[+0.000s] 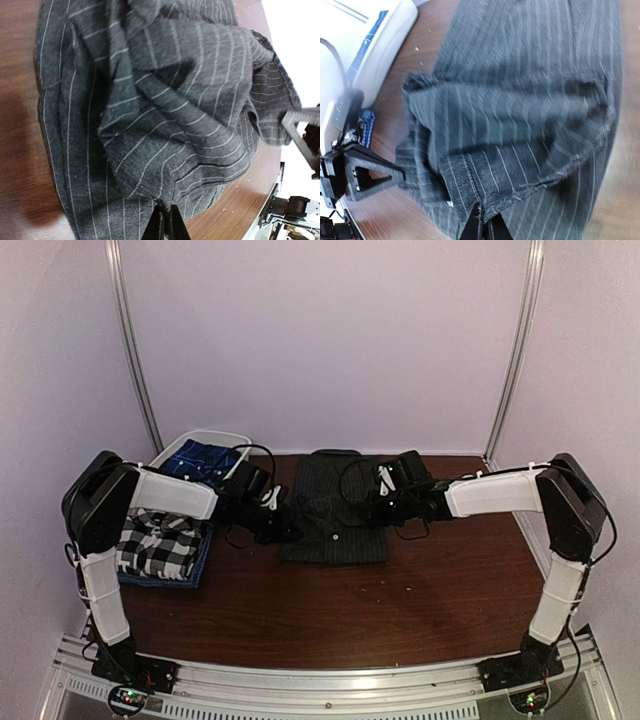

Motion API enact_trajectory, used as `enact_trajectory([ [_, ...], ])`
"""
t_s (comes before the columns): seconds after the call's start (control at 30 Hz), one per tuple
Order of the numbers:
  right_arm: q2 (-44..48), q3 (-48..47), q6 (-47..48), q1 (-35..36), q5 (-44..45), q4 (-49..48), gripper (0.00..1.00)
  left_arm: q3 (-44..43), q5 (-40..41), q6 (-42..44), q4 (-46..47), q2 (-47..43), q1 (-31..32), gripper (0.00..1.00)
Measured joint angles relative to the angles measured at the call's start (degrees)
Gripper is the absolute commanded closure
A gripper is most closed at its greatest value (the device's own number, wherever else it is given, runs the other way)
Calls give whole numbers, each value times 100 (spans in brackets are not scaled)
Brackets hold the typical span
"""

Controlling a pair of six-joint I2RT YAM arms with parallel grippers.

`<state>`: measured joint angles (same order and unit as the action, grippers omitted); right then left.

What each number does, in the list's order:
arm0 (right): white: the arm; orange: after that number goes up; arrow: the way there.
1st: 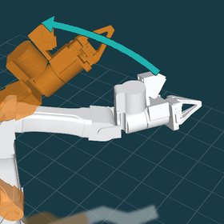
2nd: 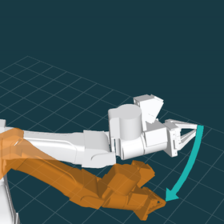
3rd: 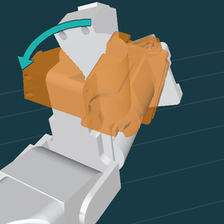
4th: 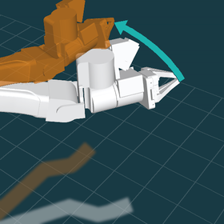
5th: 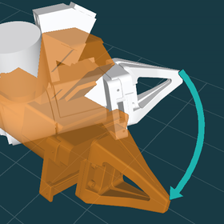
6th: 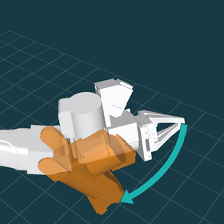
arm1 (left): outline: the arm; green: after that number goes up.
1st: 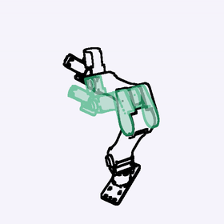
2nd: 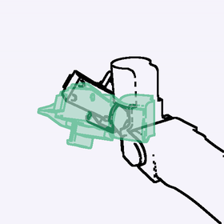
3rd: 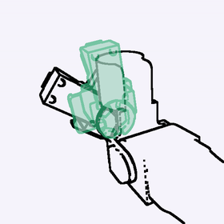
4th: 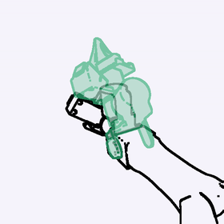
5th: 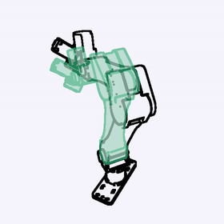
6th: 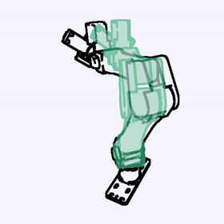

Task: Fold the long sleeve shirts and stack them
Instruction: Smooth out the 2/3-rectangle-folded shirt at the center of the board.

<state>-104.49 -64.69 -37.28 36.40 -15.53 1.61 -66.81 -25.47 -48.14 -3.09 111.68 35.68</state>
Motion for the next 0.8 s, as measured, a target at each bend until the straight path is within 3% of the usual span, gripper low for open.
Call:
enact_trajectory([
  [0.47,-2092,-2592,310,-275,59,50,93,-675,155,9,181,-4,0,100],
  [0.53,-2352,-2771,334,-304,48,83,84,-841,170,28,175,-2,0,100],
  [0.7,-2675,-2931,435,-420,-28,297,47,-1572,199,87,170,175,0,100],
  [0.8,-2597,-2949,479,-509,-76,319,37,-2212,203,146,140,553,0,98],
])
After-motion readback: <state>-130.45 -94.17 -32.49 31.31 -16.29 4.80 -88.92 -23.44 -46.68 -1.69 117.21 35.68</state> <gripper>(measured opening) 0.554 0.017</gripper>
